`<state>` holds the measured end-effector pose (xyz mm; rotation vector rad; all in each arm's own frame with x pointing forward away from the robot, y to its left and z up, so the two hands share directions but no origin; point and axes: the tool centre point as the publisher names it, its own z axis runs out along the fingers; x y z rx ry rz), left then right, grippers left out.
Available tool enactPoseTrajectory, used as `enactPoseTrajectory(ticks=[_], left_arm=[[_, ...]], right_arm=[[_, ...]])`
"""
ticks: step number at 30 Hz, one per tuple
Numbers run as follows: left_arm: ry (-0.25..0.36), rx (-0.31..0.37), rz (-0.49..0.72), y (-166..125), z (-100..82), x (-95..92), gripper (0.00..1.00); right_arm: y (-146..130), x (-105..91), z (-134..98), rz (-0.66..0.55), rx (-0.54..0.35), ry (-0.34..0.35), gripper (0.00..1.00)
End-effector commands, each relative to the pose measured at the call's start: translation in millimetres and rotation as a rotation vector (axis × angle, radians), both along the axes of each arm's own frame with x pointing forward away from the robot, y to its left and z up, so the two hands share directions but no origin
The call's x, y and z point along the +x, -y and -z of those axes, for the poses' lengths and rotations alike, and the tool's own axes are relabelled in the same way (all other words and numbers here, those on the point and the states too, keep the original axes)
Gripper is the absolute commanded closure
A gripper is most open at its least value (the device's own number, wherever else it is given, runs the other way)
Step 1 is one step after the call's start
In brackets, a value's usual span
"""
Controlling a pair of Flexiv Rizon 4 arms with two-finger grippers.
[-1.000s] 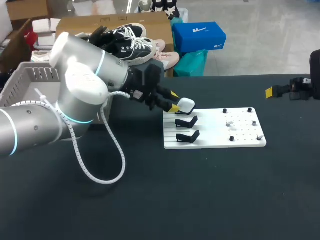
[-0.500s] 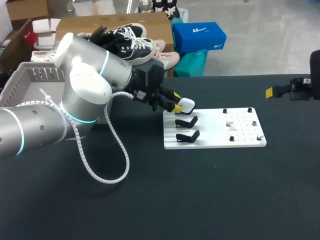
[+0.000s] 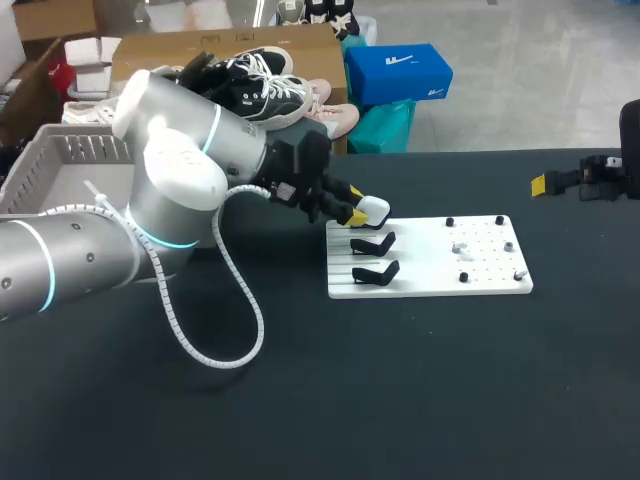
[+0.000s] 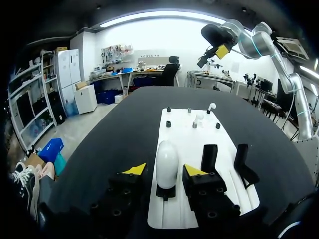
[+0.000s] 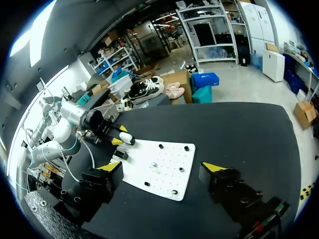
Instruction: Pick up each earbud case from the left stands, insert the matching earbuds, close the lid, and place the case in the box.
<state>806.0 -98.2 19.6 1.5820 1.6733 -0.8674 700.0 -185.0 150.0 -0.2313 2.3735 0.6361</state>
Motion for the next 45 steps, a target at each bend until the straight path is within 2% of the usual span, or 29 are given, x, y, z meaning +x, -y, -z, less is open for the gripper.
enactPoseTrajectory(ticks=[1,16,18,20,26,32,41,45], left_arm=[[-0.005,0.001,0.0,2.1,3.2,3.4,0.53],[-0.013,-0.008,0.002,6.0,4.3,0.9,0.56],[-0.011,-0.009,0.003,6.6,4.2,0.5,0.65],[-0.01,-0.01,0.001,7.2,4.7,0.5,1.0],[-0.011,-0.013,-0.005,4.5,5.1,-1.7,1.0],[-0.018,-0.032,-0.013,-4.5,-2.4,-8.2,1.0],[-0.015,-0.107,-0.014,-16.6,-36.4,-22.6,1.0],[0.022,-0.143,-0.021,-20.5,-53.2,-37.3,1.0]], right_arm=[[0.0,0.0,0.0,0.0,0.0,0.0,0.0],[0.0,0.0,0.0,0.0,0.0,0.0,0.0],[0.0,0.0,0.0,0.0,0.0,0.0,0.0],[0.0,0.0,0.0,0.0,0.0,0.0,0.0],[0.0,0.0,0.0,0.0,0.0,0.0,0.0],[0.0,0.0,0.0,0.0,0.0,0.0,0.0],[0.0,0.0,0.0,0.0,0.0,0.0,0.0],[0.0,0.0,0.0,0.0,0.0,0.0,0.0]])
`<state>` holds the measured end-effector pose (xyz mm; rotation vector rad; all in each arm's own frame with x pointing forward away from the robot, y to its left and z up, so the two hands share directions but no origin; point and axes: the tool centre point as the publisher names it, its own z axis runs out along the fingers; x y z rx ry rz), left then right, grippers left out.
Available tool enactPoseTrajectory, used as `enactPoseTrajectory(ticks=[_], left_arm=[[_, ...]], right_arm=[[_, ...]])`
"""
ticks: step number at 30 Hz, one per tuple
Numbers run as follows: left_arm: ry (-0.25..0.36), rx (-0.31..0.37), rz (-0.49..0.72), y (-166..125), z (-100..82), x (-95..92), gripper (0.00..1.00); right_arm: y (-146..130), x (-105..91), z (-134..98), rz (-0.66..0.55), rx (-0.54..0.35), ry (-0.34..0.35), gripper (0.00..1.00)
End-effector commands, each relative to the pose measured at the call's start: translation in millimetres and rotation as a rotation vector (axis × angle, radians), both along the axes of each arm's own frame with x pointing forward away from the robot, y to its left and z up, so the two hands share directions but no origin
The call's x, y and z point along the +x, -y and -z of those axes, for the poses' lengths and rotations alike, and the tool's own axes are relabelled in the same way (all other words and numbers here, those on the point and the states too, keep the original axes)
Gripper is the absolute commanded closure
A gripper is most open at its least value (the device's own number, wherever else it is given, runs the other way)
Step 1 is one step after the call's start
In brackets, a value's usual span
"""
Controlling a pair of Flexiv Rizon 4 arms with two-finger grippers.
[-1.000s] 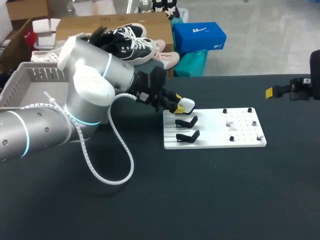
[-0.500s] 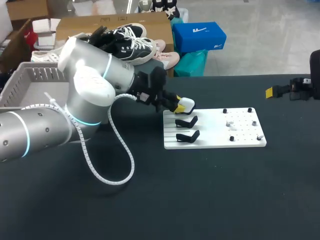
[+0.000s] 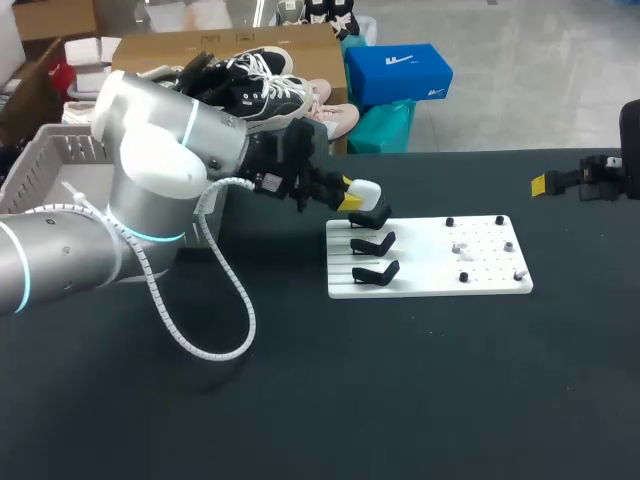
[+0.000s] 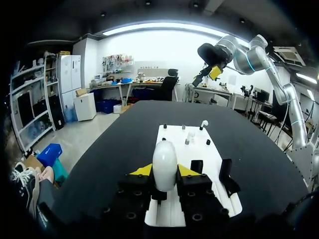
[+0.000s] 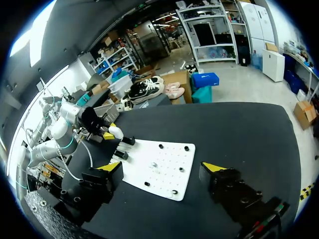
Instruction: Pick up each earbud case from the left stands, insert the matching earbuds, close the lid, and place the case in the box.
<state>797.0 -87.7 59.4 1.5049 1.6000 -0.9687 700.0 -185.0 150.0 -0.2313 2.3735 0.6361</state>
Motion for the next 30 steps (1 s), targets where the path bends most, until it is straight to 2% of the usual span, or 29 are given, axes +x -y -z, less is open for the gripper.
enactPoseTrajectory(ticks=[1,9,19,25,30], left_arm=[[0.034,-0.04,-0.029,-10.9,-17.7,-33.2,1.0],[0.034,-0.128,0.005,-12.0,-43.2,-65.5,1.0],[0.123,-0.191,0.033,-5.3,-55.2,-95.2,1.0],[0.146,-0.205,0.042,-3.7,-62.0,-108.3,1.0],[0.146,-0.205,0.042,-3.7,-62.0,-108.3,1.0]], right_arm=[[0.0,0.0,0.0,0.0,0.0,0.0,0.0],[0.0,0.0,0.0,0.0,0.0,0.0,0.0],[0.0,0.0,0.0,0.0,0.0,0.0,0.0],[0.0,0.0,0.0,0.0,0.0,0.0,0.0],[0.0,0.0,0.0,0.0,0.0,0.0,0.0]])
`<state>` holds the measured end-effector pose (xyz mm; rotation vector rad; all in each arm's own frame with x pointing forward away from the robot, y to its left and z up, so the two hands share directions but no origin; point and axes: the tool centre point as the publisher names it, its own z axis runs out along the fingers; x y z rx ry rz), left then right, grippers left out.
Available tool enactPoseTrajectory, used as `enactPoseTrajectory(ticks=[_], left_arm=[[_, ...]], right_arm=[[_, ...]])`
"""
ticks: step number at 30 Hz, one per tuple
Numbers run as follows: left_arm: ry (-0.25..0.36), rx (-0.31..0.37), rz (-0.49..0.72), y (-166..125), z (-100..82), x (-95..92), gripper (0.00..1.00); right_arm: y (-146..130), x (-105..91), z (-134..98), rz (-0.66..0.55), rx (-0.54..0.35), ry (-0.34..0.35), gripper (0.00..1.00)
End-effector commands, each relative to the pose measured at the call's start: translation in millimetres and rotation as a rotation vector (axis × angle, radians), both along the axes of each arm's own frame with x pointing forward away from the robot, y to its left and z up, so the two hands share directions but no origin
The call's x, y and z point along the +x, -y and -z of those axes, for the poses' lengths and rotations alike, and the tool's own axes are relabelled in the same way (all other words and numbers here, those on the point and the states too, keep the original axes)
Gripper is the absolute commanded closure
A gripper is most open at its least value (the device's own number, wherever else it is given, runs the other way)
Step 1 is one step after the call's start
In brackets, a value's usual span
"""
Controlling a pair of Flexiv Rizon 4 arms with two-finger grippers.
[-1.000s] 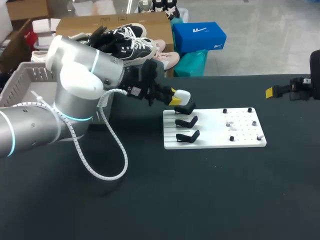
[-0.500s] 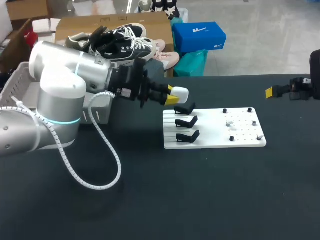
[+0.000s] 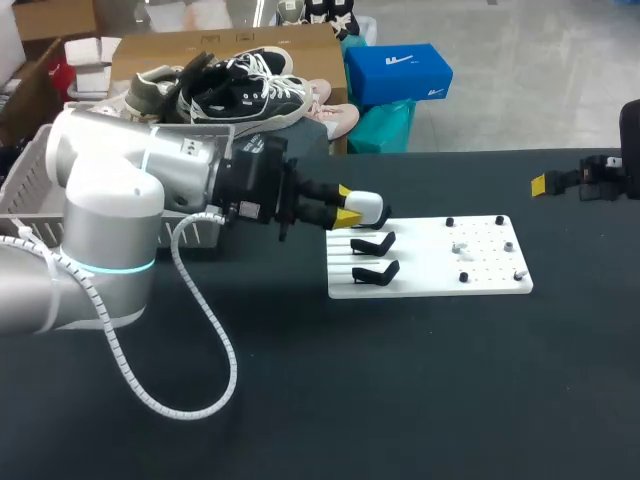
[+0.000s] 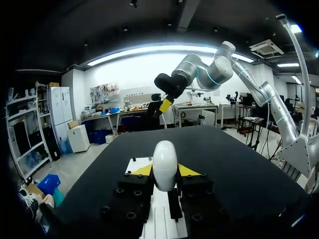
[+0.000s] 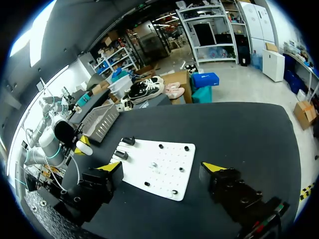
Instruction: Pick up each earbud case from the left stands, insert the matching earbuds, close the lid, and place the case in the box.
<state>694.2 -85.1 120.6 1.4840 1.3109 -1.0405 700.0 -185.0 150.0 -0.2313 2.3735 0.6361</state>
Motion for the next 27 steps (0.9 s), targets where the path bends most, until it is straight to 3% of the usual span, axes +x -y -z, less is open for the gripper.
enactPoseTrajectory(ticks=[1,22,27], left_arm=[[0.018,-0.007,-0.06,-1.1,-0.8,-5.5,1.0],[0.024,0.006,-0.079,-0.2,2.9,-4.6,1.0],[-0.006,-0.065,-0.054,9.2,8.2,-0.9,1.0]], right_arm=[[0.0,0.0,0.0,0.0,0.0,0.0,0.0],[0.0,0.0,0.0,0.0,0.0,0.0,0.0],[0.0,0.0,0.0,0.0,0.0,0.0,0.0]])
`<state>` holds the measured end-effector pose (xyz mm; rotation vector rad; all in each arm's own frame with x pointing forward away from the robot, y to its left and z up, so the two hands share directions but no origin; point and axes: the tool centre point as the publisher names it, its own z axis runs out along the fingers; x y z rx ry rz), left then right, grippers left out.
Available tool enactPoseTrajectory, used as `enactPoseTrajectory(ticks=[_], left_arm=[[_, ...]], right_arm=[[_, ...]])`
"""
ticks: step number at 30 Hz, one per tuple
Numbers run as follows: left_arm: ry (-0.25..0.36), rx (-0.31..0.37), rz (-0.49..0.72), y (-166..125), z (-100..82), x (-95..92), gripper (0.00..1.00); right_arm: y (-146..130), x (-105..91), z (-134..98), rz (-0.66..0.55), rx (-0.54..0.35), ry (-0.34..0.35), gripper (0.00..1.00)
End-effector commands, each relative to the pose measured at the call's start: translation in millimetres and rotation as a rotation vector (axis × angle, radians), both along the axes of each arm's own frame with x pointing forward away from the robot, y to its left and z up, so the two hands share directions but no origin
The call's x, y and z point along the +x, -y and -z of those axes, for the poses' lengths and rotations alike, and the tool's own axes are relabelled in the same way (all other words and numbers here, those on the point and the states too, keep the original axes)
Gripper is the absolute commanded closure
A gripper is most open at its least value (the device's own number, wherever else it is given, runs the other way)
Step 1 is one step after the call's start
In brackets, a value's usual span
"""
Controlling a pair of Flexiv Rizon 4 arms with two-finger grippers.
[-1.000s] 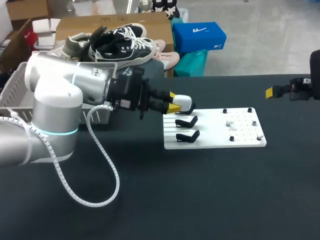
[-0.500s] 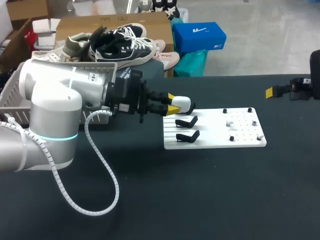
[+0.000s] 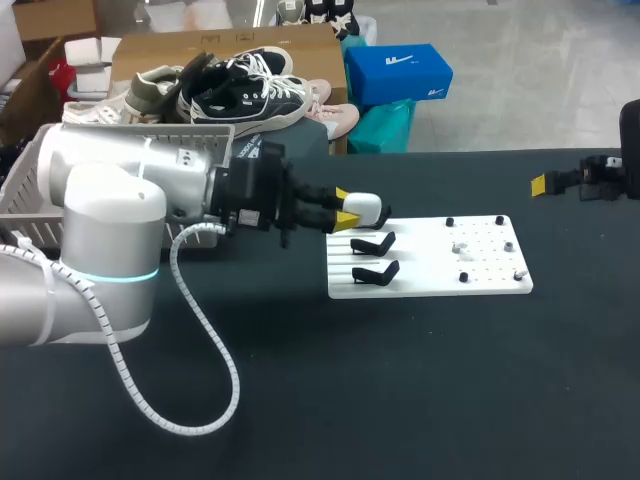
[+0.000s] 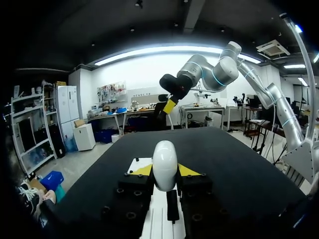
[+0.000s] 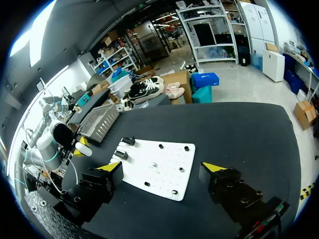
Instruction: Pick up each earbud case from the left stands, insert the matching earbuds, close the lid, and place the case in the box.
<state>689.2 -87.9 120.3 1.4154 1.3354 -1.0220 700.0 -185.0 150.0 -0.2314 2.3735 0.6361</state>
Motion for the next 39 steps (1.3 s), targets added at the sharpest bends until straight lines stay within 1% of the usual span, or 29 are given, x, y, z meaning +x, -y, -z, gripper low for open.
enactPoseTrajectory(ticks=[1,5,8,15,22,26,27,29,31,33,39], left_arm=[[0.01,-0.046,0.022,11.2,8.1,4.6,1.0],[0.016,-0.064,0.066,24.0,9.6,5.9,1.0],[0.012,-0.075,0.094,33.3,13.0,7.1,1.0],[0.005,-0.085,0.143,46.9,19.2,7.8,1.0],[0.018,-0.093,0.139,51.5,20.2,8.9,1.0],[0.028,-0.084,0.127,52.5,21.7,7.6,1.0],[0.027,-0.084,0.125,52.8,22.0,7.2,1.0],[0.022,-0.084,0.116,53.6,23.1,6.2,1.0],[0.011,-0.09,0.109,54.6,24.0,5.7,1.0],[0.005,-0.09,0.1,55.7,25.0,5.6,1.0],[-0.008,-0.102,0.087,57.9,25.6,3.1,1.0]], right_arm=[[0.0,0.0,0.0,0.0,0.0,0.0,0.0],[-0.2,-2.3,0.2,-0.003,-0.002,-0.002,0.0],[-4.5,-15.6,-1.6,-0.032,-0.006,-0.003,0.0],[-25.4,-45.9,-11.5,-0.1,-0.007,0.027,0.0],[-52.4,-66.9,-19.6,-0.163,-0.009,0.042,0.0],[-68.3,-71.0,-18.4,-0.184,-0.053,0.049,0.0],[-72.3,-71.1,-17.5,-0.186,-0.074,0.05,0.0],[-79.1,-70.0,-14.8,-0.172,-0.145,0.058,0.0],[-84.8,-67.3,-11.3,-0.171,-0.155,0.054,0.0],[-90.6,-65.0,-7.3,-0.163,-0.23,0.069,0.0],[-104.5,-63.1,-0.3,-0.18,-0.254,0.063,0.0]])
